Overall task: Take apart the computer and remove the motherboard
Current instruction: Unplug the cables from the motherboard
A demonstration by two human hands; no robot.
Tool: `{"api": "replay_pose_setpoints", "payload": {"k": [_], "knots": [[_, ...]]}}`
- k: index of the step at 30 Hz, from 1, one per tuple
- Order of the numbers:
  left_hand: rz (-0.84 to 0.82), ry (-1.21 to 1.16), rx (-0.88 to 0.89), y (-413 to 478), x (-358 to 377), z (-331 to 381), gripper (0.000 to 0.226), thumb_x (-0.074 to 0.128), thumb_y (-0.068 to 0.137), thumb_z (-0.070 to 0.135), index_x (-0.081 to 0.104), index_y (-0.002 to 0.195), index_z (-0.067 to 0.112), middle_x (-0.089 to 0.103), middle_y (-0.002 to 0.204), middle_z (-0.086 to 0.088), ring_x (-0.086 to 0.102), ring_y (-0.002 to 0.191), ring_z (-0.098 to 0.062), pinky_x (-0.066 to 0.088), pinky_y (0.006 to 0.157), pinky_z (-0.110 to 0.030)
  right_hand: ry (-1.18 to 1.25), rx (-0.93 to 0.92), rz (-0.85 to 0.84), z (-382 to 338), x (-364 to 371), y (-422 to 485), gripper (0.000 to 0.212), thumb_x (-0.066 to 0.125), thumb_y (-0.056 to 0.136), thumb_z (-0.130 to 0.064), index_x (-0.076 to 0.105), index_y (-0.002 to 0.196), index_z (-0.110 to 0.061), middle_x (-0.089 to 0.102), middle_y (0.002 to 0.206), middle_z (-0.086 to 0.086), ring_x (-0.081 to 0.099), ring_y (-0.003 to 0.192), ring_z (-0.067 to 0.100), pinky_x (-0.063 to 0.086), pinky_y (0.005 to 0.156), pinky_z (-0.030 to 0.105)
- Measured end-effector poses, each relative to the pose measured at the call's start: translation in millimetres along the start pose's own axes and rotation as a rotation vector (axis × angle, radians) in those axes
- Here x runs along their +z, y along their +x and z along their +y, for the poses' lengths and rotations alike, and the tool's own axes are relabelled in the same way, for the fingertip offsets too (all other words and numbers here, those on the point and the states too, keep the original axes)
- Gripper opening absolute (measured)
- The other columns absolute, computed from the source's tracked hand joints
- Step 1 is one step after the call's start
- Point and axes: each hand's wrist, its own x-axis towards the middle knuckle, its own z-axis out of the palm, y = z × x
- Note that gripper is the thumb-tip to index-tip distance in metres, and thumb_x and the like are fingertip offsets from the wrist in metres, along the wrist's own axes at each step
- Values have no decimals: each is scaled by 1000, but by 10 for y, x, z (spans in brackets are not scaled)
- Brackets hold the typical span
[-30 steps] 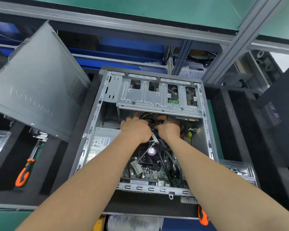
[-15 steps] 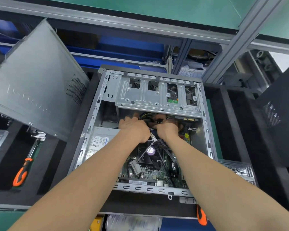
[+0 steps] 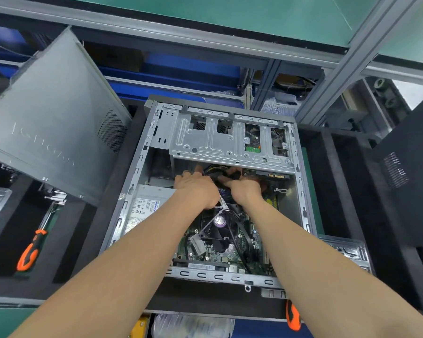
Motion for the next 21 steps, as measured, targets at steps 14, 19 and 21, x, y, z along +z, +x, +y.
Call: {"api": "replay_pose_setpoints", "payload": {"k": [14,19,21], "knots": [[239,-170,99,-189,-7,-64,40,53,99,8,56,139,10,45,134,-17,46,126,-36,47,101,-43,164,84,154,40,-121,-210,39,79,88,-26,51,64,-13,52,69,0,54,72,20,43,58,28],[204,-23,166,-247,-32,-113,53,58,95,3,52,144,20,42,138,-11,51,123,-34,51,97,-43,215,15,61,103,-183,-334,22,55,99,-20,60,80,-11,58,80,6,51,68,20,37,59,30],[220,64,183,-270,-22,-116,59,60,93,5,49,147,25,41,140,-9,51,124,-33,49,96,-41,214,-3,-1,106,-223,-388,15,50,101,-17,65,99,-14,63,97,6,56,77,18,41,65,29]]}}
